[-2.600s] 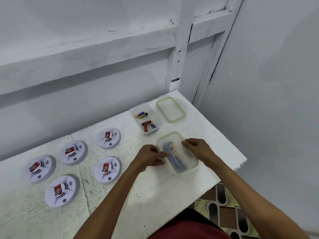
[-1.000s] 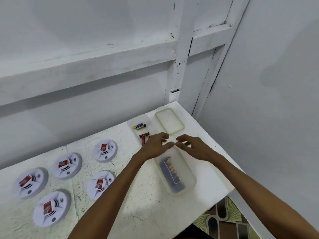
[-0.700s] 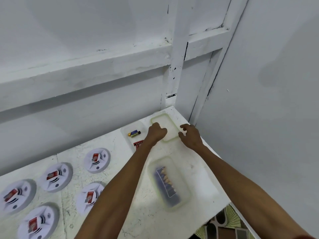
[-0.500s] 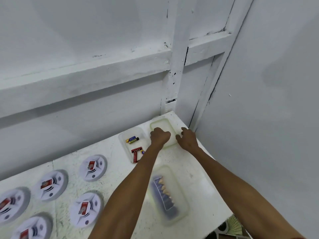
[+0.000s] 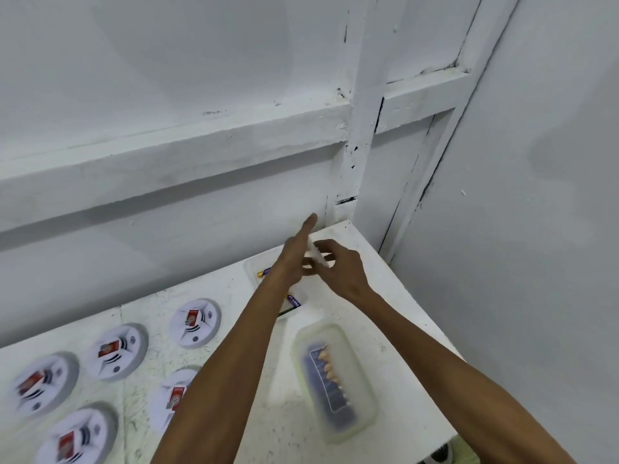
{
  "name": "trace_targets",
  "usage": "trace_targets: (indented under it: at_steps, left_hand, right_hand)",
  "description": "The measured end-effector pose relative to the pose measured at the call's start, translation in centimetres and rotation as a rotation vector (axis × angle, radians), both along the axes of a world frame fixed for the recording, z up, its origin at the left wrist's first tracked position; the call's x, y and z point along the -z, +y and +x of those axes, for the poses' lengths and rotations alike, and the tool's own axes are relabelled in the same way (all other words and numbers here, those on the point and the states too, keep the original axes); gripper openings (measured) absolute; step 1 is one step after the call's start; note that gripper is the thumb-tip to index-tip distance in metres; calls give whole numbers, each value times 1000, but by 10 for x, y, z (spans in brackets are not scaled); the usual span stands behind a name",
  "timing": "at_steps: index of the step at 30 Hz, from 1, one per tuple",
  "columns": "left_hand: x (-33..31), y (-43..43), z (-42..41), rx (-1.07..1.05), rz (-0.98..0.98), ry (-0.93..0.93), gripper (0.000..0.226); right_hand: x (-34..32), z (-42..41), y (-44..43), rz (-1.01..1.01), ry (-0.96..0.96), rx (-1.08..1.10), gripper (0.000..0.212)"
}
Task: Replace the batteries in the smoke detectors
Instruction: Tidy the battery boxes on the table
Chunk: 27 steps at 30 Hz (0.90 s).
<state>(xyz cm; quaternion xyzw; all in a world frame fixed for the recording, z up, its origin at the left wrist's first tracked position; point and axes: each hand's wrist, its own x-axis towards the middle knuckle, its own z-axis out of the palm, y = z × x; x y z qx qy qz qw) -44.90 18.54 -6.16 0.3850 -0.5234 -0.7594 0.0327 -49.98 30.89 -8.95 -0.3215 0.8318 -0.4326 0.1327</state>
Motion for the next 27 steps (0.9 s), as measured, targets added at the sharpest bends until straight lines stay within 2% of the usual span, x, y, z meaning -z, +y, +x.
trace_targets:
  at_steps: [3,5,7,9,10,12,13,14,17,18,20,22,24,27]
  left_hand:
    - [7,-25,19,-173,-91,26,22]
    - [9,-39,41,-218,-113,16,19]
    - [12,-48,60,-219,-126,11,18]
    - [20,-54,80,-191,-114,-7,27]
    - [25,-53,87,-179,-110,-19,40]
    - [35,-52,100,-223,-151,-65,84]
    - [36,-50,105,-241,-227,-117,95]
    - [37,-47,107,-242,-330,-159,95]
    - [31,-36,105,-140,-732,-291,77]
    - [32,-35,104,-123,-805,-330,72]
    - [29,-29,107,-99,-810,-380,65]
    - [37,-30,112,-83,-721,-419,69]
    - [51,-33,116,-56,-655,-434,78]
    - [58,-30,118,-109,-586,-340,54]
  right_hand:
    - [-3,13,-3,23,31,-161,67]
    - [1,18,-7,66,-42,-200,72]
    - [5,22,-11,101,-215,-204,78]
    - [7,30,-17,149,-348,-176,79]
    - [8,32,-17,165,-368,-134,77]
    - [9,37,-18,176,-277,-51,69]
    - [10,39,-19,185,-221,-23,65]
    - [11,41,-19,201,-184,-4,64]
    - [13,43,-20,272,-158,23,60]
    - [13,43,-19,275,-179,29,59]
    - [13,44,-14,198,-330,61,54]
    - [13,46,-12,148,-407,98,49]
    - [15,46,-12,187,-321,87,48]
    - [14,47,-15,273,-220,52,52]
